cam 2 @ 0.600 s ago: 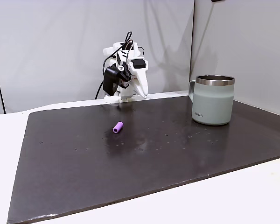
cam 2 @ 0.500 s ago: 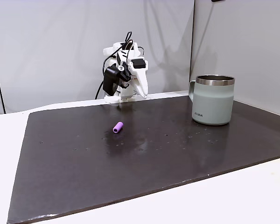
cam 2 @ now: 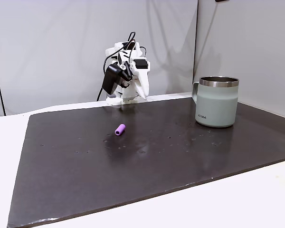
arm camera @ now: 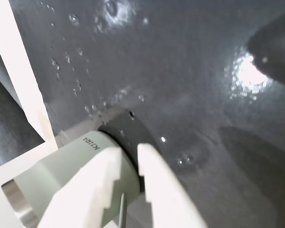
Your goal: Grasp a pengrip and put it in the cup.
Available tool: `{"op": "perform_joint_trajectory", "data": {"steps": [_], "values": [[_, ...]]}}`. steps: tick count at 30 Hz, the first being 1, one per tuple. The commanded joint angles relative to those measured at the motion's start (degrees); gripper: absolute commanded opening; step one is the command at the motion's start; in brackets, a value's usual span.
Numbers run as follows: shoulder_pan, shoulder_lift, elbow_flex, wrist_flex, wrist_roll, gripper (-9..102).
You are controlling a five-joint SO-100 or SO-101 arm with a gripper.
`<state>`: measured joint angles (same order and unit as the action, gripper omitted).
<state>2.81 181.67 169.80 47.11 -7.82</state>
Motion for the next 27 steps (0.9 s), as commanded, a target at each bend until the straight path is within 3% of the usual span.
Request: {"op": "perform_joint_trajectory", "data": {"steps": [1, 14, 27], "values": [[1.76, 0.44, -9.32, 3.34, -5.8, 0], [7.56, -24.35, -42.36, 15.91, -19.86, 0], [15.38, -65.83, -69.87, 23.55, -40.17, 2]]}}
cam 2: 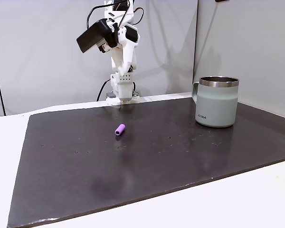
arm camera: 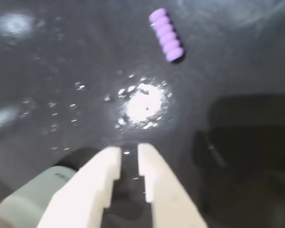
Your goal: Grasp a pengrip and put it in the cup.
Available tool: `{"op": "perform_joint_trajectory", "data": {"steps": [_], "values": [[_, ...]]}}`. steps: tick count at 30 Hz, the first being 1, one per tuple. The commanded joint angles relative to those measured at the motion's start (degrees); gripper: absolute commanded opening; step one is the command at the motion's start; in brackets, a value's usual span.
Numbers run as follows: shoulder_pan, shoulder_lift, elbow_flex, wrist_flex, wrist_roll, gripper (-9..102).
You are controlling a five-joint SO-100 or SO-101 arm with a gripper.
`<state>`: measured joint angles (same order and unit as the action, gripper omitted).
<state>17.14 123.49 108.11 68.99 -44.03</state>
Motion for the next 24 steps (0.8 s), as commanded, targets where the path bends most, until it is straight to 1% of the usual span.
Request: {"op": "perform_joint_trajectory", "data": {"steps": [1, 4, 6, 9, 19, 24], "values": [[1.41, -10.81, -10.2, 2.64, -5.36, 5], [2.02, -18.72, -16.08, 5.8, -9.67, 15], [2.55, -22.76, -19.51, 7.56, -11.51, 19], [3.16, -28.12, -23.73, 9.23, -12.92, 21], [4.83, -47.02, -41.22, 16.61, -14.41, 22], [4.92, -52.21, -44.38, 16.87, -14.59, 21]]}}
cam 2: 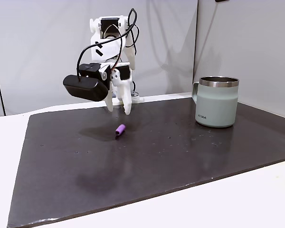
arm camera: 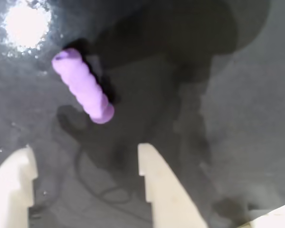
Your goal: Grasp a pengrip and put it in the cup.
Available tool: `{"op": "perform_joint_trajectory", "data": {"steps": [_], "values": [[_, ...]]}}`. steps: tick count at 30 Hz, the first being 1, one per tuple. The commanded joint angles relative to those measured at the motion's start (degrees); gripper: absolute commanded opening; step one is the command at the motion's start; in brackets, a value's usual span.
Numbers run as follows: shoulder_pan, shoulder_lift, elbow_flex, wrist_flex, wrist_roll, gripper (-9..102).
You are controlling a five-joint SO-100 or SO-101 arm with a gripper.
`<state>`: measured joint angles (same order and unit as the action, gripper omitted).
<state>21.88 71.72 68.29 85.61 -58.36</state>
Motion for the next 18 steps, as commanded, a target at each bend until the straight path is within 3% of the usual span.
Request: {"op": "perform_joint_trajectory", "data": {"steps": [1, 12, 18], "values": [[0.09, -1.58, -5.19, 0.18, -0.26, 21], [-0.79, -13.18, -12.3, 0.7, -0.18, 20], [-1.67, -15.73, -13.01, 0.7, 0.18, 7]]}}
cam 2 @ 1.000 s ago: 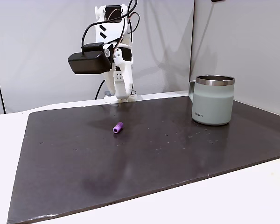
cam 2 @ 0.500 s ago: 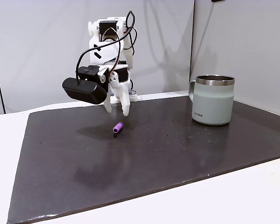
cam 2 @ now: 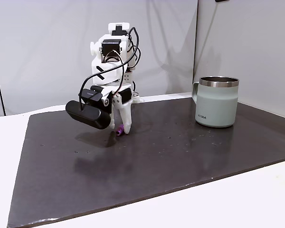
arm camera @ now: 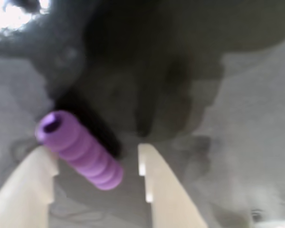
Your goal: Grasp a pengrip and put it in the cup.
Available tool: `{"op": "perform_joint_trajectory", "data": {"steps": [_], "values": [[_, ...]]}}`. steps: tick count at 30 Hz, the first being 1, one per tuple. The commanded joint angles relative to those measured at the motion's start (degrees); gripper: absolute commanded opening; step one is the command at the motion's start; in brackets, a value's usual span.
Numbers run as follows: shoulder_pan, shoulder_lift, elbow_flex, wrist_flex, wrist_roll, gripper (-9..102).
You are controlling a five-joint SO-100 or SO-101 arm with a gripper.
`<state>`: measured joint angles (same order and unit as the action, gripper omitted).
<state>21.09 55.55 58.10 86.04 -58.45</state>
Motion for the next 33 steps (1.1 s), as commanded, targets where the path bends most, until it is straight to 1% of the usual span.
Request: {"op": "perform_joint_trajectory", "data": {"steps": [1, 3, 7, 13, 16, 18, 25, 29, 33], "values": [[-0.88, 0.18, -2.81, 0.26, 0.35, 4], [-0.97, -0.26, -2.81, 0.26, 0.44, 0], [-0.88, 0.26, -3.69, 0.97, 1.67, 0], [-2.11, 5.36, -12.3, 8.44, 6.5, 0], [-3.78, 6.59, -21.01, 14.5, 8.44, 0], [-5.27, 8.79, -23.73, 15.73, 9.76, 0], [-13.97, 21.88, -20.83, 16.26, 15.64, 0], [-21.27, 27.16, -19.42, 16.26, 22.06, 0], [-28.13, 28.21, -20.48, 16.26, 29.44, 0]]}}
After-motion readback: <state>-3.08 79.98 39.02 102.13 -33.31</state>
